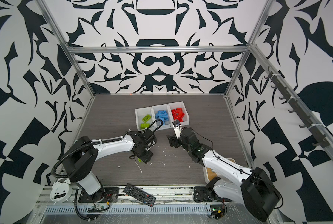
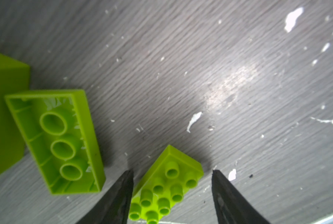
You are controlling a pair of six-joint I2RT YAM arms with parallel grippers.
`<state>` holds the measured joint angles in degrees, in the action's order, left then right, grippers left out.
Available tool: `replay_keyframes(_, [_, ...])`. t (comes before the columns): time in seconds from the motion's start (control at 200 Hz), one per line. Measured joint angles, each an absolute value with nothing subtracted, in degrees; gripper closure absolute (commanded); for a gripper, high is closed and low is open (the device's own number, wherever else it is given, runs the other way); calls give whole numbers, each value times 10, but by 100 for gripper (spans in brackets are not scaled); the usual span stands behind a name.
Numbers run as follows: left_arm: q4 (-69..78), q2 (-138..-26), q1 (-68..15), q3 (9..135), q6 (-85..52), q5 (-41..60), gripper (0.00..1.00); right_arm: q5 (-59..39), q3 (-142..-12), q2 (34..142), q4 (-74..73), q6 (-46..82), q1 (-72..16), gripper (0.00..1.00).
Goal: Sort the legos into containers by color
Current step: 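Lower the left gripper to a small lime-green brick and grasp it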
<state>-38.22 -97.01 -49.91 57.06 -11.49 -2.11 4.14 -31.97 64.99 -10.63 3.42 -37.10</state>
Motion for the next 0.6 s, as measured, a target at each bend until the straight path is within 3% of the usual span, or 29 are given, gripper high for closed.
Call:
replay_keyframes(0.24, [-392, -952, -500, 562, -136, 11, 32, 41, -320, 663, -106, 34, -371, 13])
replay_keyframes(0.6, [-400, -923, -507, 523, -179, 11, 46, 41, -320, 666, -106, 34, -371, 13])
